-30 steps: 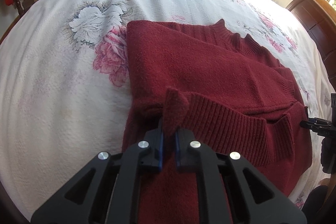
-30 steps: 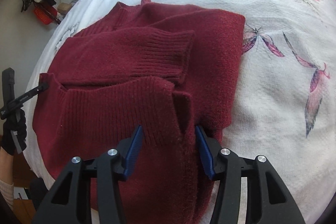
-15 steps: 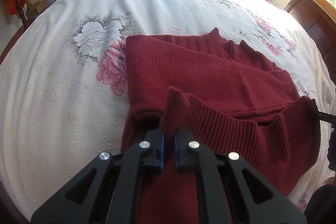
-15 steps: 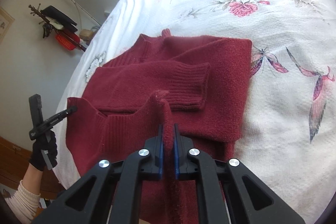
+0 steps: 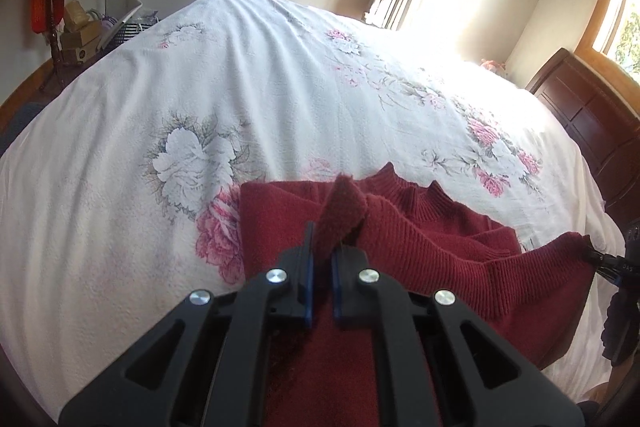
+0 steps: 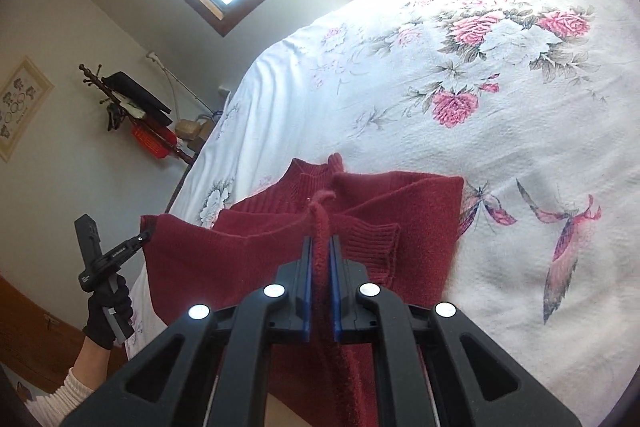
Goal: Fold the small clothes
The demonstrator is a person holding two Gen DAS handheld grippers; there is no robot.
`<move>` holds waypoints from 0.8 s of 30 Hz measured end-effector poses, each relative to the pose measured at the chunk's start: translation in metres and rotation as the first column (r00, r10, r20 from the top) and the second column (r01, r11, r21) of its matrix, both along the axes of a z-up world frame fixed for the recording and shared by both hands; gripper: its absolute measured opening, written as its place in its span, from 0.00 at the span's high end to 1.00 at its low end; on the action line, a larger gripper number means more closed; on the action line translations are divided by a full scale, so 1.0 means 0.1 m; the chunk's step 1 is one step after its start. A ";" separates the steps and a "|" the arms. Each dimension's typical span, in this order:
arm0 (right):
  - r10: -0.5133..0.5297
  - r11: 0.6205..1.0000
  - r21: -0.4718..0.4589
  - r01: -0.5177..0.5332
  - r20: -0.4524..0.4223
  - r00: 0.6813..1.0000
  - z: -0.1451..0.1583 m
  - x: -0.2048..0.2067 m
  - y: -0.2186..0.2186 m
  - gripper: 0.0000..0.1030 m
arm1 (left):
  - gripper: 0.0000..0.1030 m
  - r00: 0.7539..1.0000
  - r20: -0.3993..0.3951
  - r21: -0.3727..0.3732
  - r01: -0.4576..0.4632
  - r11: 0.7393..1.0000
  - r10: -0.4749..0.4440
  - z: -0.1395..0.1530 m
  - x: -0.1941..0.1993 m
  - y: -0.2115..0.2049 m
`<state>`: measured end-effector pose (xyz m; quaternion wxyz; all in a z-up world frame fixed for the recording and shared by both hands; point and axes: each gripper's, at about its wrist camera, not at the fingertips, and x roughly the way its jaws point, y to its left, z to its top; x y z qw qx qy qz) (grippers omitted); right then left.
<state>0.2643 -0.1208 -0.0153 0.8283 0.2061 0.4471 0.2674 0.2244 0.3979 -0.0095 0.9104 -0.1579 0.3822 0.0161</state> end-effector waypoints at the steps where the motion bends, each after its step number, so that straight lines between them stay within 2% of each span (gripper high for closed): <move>1: -0.006 1.000 -0.006 0.006 0.006 1.000 0.04 0.07 -0.01 0.94 | 0.96 1.000 0.010 -0.003 -0.010 1.000 0.010 0.04 0.06 0.03; 5: -0.025 0.999 -0.021 0.025 0.019 1.000 0.12 0.42 -0.01 0.94 | 0.96 0.998 0.031 0.017 -0.047 0.999 0.047 0.11 0.42 0.09; 8: -0.044 0.998 -0.051 0.045 0.003 0.999 0.08 0.73 0.02 0.94 | 0.96 0.997 0.017 0.048 -0.077 0.996 0.076 0.03 0.75 0.09; 10: -0.058 0.996 -0.073 0.056 -0.015 0.998 -0.02 0.92 0.05 0.98 | 0.96 0.996 -0.010 0.065 -0.090 0.994 0.090 -0.10 0.96 0.09; 14: -0.068 0.990 -0.132 0.058 -0.077 0.995 -0.33 1.19 0.08 0.98 | 0.96 0.992 -0.069 0.077 -0.102 0.992 0.108 -0.42 1.28 0.01; 16: -0.077 0.981 -0.186 0.057 -0.103 0.992 -0.52 1.25 0.10 0.98 | 0.96 0.987 -0.115 0.108 -0.100 0.989 0.112 -0.63 1.39 -0.04; 20: -0.108 0.971 -0.228 0.072 -0.148 0.983 -0.85 1.30 0.07 0.98 | 0.95 0.971 -0.200 0.155 -0.099 0.983 0.129 -1.03 1.50 -0.05; 24: -0.149 0.944 -0.319 0.088 -0.171 0.974 -1.06 1.30 0.01 0.95 | 0.83 0.955 -0.245 0.170 -0.126 0.977 0.166 -1.28 1.45 0.06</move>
